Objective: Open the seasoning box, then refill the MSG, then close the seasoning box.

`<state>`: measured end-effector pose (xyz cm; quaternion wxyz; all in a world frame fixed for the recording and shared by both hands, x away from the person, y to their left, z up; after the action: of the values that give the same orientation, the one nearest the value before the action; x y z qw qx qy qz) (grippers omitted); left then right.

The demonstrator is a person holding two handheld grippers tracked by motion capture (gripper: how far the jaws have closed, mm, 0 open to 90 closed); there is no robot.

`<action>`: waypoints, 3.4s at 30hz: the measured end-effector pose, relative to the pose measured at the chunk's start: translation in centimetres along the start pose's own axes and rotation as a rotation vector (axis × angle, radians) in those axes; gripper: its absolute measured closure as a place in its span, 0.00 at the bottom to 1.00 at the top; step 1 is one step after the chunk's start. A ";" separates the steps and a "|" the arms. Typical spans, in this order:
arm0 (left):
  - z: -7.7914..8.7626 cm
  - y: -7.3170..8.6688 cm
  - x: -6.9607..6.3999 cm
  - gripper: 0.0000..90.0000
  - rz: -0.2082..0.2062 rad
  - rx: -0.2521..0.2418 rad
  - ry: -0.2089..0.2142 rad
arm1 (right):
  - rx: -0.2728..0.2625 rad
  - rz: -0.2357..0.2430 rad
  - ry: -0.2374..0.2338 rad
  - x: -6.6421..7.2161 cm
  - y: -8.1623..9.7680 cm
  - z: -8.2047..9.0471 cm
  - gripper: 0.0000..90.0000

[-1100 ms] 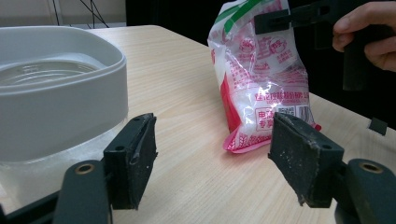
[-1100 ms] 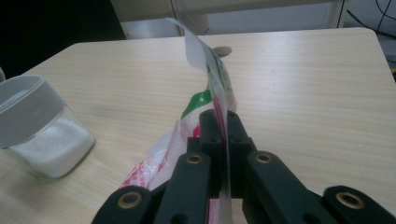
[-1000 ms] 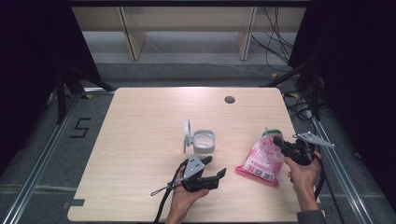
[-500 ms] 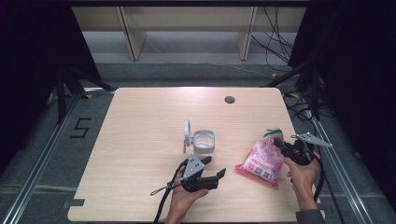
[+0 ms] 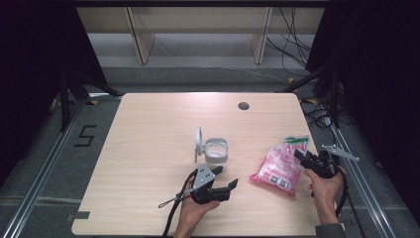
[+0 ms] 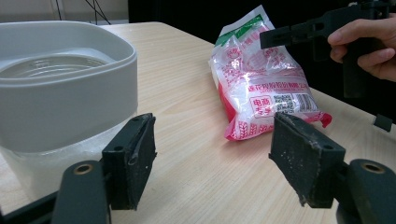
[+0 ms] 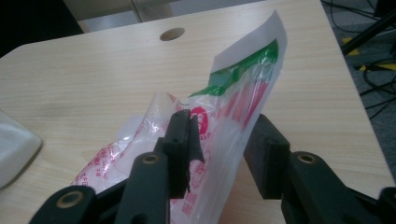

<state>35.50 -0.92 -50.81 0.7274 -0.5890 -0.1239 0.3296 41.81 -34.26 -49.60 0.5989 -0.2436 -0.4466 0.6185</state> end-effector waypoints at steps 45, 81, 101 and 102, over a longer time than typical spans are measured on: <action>7.0 -2.1 4.2 0.94 -0.114 -0.076 -0.165 | -0.039 0.166 -0.128 7.6 0.4 2.1 0.52; 6.2 -3.7 8.0 0.99 -0.088 -0.079 -0.253 | 0.013 0.227 -0.244 11.7 2.6 2.8 0.50; 5.7 -4.2 9.2 0.99 -0.096 -0.050 -0.264 | 0.021 0.252 -0.275 12.9 3.8 3.4 0.49; 5.7 -4.2 9.2 0.99 -0.091 -0.054 -0.268 | 0.017 0.278 -0.282 12.8 3.8 3.5 0.49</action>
<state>40.64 8.86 -47.19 0.7025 -0.5528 -0.2551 0.3686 34.83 -22.45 -48.13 0.4412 -0.2088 -0.4827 0.7271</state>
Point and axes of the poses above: each handheld gripper's, and its own axes: z roughly backward along the jaws, y roughly out of its underside, x roughly to its left, the point moved 4 cm from there along -z, roughly forward along the jaws, and after that the axes turned 3 degrees about y, right-handed, at the moved point
